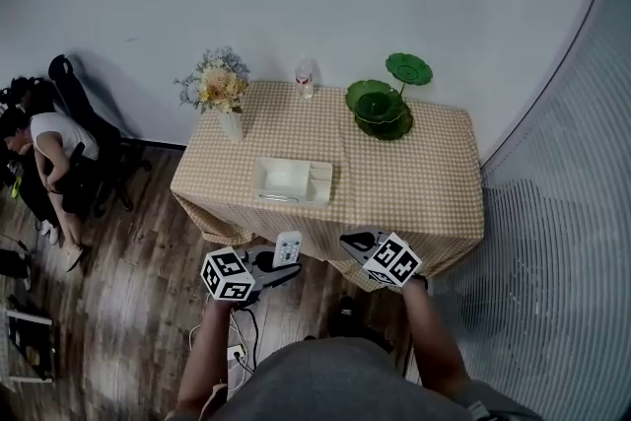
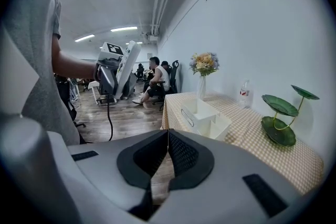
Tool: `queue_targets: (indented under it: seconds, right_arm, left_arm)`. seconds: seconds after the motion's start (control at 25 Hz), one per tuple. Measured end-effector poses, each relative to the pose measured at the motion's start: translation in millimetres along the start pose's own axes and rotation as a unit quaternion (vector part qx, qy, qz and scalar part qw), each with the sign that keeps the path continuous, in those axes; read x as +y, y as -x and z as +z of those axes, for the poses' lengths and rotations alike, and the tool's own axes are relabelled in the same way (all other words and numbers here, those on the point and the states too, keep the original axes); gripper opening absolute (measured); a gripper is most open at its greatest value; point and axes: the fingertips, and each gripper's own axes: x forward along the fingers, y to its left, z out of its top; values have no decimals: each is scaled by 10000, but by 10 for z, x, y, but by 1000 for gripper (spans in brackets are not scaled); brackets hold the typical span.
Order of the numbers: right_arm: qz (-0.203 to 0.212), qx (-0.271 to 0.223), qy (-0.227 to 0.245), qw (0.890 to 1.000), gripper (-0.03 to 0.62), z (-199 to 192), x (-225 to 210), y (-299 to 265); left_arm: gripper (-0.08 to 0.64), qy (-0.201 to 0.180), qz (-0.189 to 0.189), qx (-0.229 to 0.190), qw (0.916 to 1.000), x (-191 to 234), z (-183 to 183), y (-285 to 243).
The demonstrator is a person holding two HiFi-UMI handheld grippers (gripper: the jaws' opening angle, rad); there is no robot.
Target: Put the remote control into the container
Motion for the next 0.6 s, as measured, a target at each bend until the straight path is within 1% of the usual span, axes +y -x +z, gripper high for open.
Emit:
queue_targets:
  seconds: [0.36,0.6]
  right_arm:
    - [360,-50,147,9992,20,83,-393,-69]
    - [627,156,354,9973,18,-17,-555,-150]
  left_arm:
    - [86,178,276,-119,9994,270,228,-247]
    - [86,275,403,-164,9987,327,292,-423]
